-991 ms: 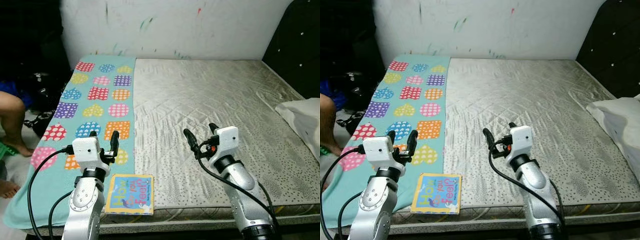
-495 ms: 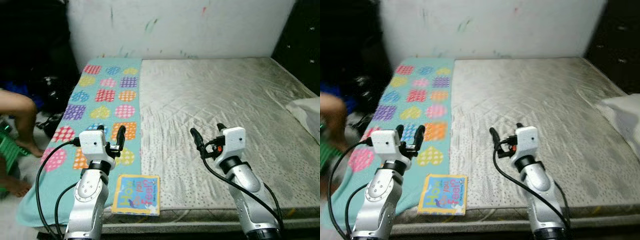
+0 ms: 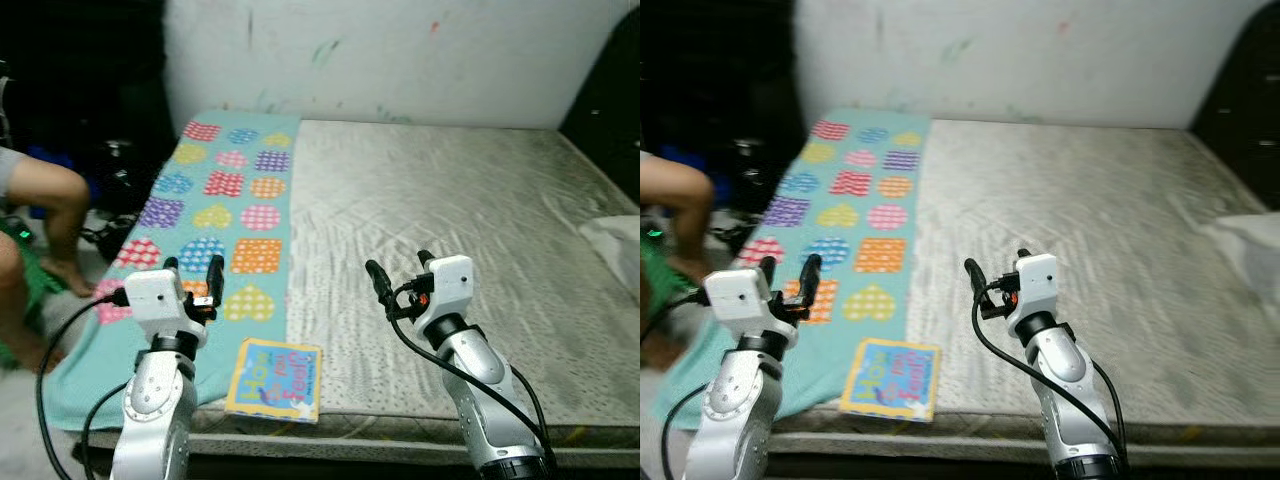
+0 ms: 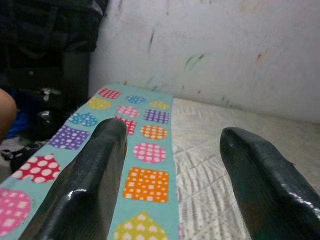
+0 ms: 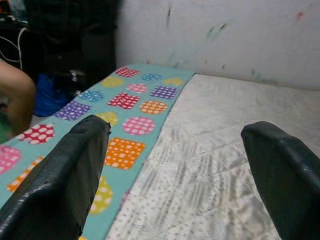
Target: Clean up the room
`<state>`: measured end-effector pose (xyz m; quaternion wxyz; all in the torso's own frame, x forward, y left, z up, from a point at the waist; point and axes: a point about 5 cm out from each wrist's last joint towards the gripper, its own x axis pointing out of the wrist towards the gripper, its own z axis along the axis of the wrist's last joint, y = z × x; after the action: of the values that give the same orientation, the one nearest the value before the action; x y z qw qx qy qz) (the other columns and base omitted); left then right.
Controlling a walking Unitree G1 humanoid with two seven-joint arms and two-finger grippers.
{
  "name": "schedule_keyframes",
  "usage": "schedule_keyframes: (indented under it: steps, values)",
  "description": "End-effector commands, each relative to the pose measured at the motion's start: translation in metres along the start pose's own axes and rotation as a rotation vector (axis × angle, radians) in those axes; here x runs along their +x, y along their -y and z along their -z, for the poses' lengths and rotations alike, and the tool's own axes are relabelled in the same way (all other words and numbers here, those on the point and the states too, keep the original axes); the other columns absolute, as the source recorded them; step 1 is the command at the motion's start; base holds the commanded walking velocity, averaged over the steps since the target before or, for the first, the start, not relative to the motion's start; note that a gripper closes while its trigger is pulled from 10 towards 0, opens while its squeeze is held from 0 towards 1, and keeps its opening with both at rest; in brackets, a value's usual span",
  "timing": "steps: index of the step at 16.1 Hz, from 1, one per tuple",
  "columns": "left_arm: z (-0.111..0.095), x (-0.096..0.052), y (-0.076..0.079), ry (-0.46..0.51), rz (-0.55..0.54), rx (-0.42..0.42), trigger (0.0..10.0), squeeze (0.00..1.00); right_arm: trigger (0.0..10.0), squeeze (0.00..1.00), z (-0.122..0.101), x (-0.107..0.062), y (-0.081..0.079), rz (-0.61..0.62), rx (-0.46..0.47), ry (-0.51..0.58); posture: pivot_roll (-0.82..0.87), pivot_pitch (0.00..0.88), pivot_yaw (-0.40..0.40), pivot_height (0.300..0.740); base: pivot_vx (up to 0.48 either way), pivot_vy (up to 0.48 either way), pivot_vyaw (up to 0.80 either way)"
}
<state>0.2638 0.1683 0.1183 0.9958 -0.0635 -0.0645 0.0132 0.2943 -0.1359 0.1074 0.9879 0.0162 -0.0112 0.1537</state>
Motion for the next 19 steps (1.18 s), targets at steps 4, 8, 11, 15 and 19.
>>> schedule_keyframes:
  steps: [4, 8, 11, 15, 19]
  values:
    - [-0.006, -0.011, -0.004, -0.004, -0.056, 0.008, 10.0, 0.00, 10.0, 0.00, -0.008, 0.005, -0.001, -0.027, -0.008, 0.004, -0.06, 0.097, -0.084, 0.740, 0.000, 0.000, 0.00]
    - [-0.002, -0.018, -0.014, -0.042, -0.100, -0.012, 10.0, 0.00, 10.0, 0.00, -0.007, 0.002, 0.001, -0.030, -0.011, -0.010, -0.06, 0.106, -0.093, 0.740, 0.000, 0.000, 0.00]
    - [-0.002, -0.016, -0.010, -0.046, -0.103, -0.012, 10.0, 0.00, 10.0, 0.00, -0.007, 0.003, 0.001, -0.046, -0.021, -0.017, -0.07, 0.098, -0.107, 0.740, 0.000, 0.000, 0.00]
    - [-0.003, -0.017, -0.009, -0.042, -0.110, -0.014, 10.0, 0.00, 10.0, 0.00, -0.011, 0.007, -0.001, -0.066, -0.040, -0.008, -0.06, 0.094, -0.121, 0.740, 0.000, 0.000, 0.00]
    - [-0.001, -0.009, -0.001, -0.046, -0.062, -0.018, 10.0, 0.00, 10.0, 0.00, -0.014, 0.006, 0.003, -0.035, -0.052, 0.012, -0.09, 0.095, -0.080, 0.740, 0.000, 0.000, 0.00]
